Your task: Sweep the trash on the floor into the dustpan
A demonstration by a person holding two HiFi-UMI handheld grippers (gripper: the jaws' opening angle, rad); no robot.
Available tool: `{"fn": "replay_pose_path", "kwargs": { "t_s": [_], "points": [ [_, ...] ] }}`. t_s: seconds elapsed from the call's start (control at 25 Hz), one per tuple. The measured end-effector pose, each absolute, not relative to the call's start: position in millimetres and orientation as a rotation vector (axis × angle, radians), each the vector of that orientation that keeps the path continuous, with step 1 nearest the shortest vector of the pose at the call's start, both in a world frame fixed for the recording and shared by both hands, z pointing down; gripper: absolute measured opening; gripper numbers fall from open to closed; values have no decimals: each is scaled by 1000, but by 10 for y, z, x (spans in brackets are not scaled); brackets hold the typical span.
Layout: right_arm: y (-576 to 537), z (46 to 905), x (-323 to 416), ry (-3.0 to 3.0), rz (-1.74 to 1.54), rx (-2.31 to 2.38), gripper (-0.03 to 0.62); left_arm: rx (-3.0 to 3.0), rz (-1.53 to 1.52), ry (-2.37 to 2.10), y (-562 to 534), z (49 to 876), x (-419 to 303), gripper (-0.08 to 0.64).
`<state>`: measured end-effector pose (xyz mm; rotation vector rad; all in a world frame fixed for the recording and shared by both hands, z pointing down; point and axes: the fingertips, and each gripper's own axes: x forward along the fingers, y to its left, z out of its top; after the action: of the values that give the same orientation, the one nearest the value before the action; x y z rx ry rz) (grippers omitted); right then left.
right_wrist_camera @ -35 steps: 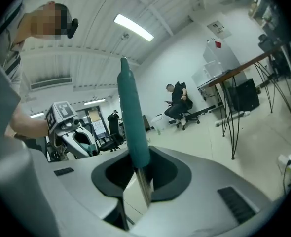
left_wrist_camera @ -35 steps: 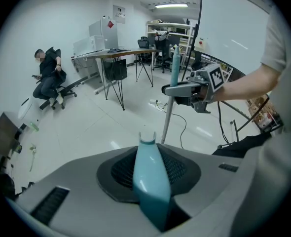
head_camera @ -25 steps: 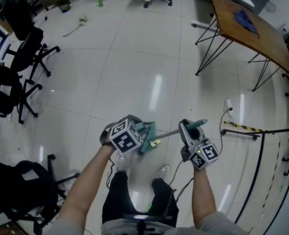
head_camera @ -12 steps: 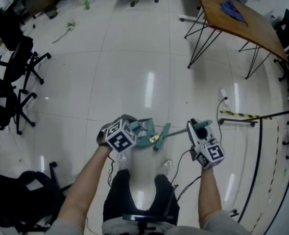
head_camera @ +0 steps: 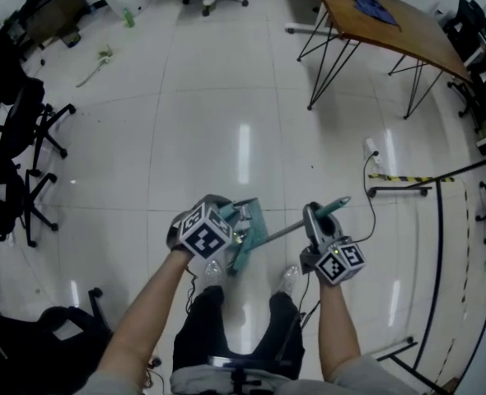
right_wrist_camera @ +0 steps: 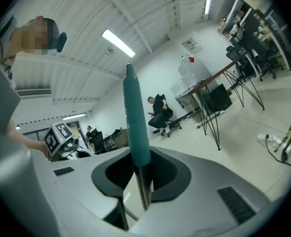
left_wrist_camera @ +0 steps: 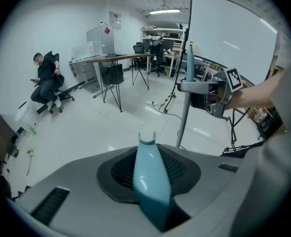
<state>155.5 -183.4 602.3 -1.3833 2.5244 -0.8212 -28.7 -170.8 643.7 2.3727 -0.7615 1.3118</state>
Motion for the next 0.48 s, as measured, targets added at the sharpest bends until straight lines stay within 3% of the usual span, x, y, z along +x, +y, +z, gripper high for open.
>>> {"fn": "replay_pose_path", "kwargs": {
  "t_s": [0.24, 0.48],
  "points": [
    [-1704, 5500, 1387, 2681, -653, -1375, 64, 2378, 1272, -796, -1664, 6356, -314, 104],
    [-1647, 4866, 1676, 2785, -413, -1465, 64, 2372, 1191, -869, -1787, 6205, -5, 104]
  ]
}}
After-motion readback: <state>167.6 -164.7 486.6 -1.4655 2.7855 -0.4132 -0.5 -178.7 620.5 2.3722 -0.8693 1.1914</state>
